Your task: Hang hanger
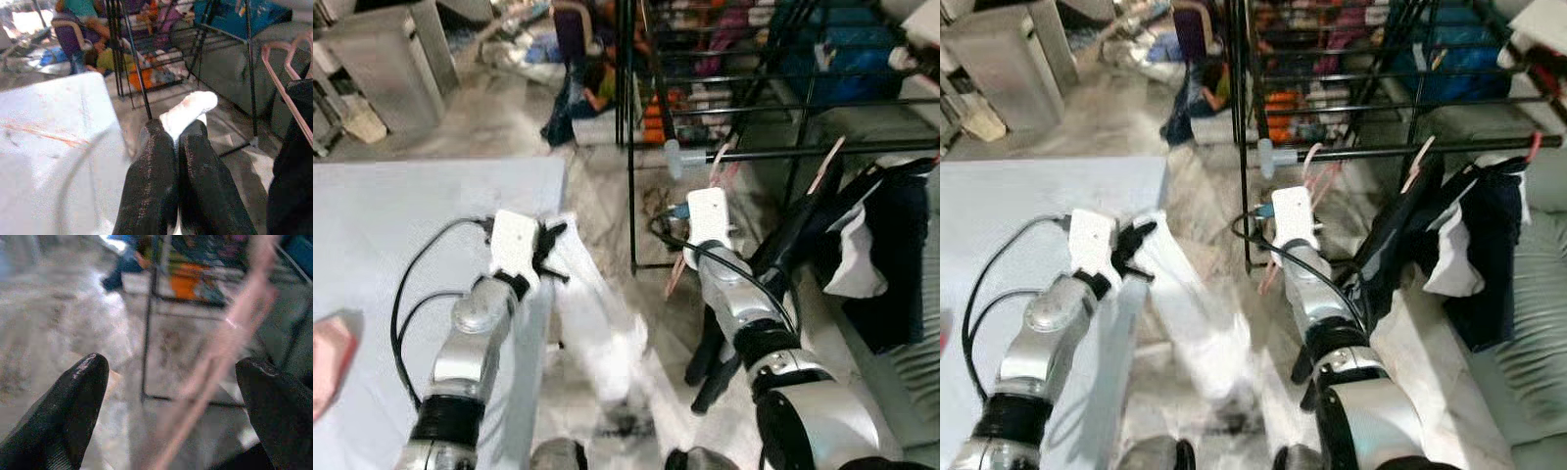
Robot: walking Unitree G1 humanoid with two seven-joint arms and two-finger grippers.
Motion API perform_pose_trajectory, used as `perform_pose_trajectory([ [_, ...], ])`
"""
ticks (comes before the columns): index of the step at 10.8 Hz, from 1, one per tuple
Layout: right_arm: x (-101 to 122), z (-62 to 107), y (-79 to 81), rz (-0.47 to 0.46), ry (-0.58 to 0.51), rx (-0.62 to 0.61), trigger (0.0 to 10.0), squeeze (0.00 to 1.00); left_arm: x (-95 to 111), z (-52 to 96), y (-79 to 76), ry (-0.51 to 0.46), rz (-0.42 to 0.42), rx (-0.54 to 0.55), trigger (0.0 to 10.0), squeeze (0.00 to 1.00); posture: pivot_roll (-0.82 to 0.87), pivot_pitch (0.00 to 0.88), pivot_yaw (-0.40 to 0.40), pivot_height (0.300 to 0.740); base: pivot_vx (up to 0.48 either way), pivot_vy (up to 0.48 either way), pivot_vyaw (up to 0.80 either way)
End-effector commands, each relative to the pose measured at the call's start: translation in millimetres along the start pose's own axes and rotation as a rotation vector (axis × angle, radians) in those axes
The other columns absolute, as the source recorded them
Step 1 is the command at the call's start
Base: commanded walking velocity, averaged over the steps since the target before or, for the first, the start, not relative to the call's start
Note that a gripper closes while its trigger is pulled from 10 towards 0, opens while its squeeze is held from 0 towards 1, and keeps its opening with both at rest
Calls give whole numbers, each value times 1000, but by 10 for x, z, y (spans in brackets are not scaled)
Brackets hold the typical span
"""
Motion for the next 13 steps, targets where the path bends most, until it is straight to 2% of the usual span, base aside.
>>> perform_pose_trajectory([
  [1, -40, 22, -119, -9, 14, -54, 10000, 0, 138, 32, -1, -33, -39, -14, 10000, 0, 49, 132, 33, 740, 0, 0, 0],
  [3, -148, 89, -322, -14, 43, -155, 10000, 0, 94, 88, 1, -8, -51, -26, 10000, 0, 53, 151, 34, 740, 0, 0, 0],
  [5, -257, 112, -399, -6, 91, -189, 10000, 0, 109, 93, -35, -6, -42, -22, 10000, 0, 56, 142, 26, 740, 0, 0, 0],
  [10, -211, 40, -376, 3, 82, -98, 10000, 0, 116, 106, -30, 9, -50, -14, 10000, 0, 69, 131, 21, 740, 0, 0, 0],
  [13, -91, -43, -363, 42, 60, -12, 10000, 0, 95, 107, -28, 27, -61, -9, 10000, 0, 68, 135, 25, 740, 0, 0, 0],
])
Point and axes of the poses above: a point about 5 cm out from each wrist's last joint towards the gripper, its own z axis pointing back from the gripper into the wrist, its own x axis along the axis of the wrist's last joint, y = z × x, the point moved 5 cm from there along -z, pointing out of the wrist towards the gripper, and after that the axes turned 11 degrees about z, right-handed, at the moved point
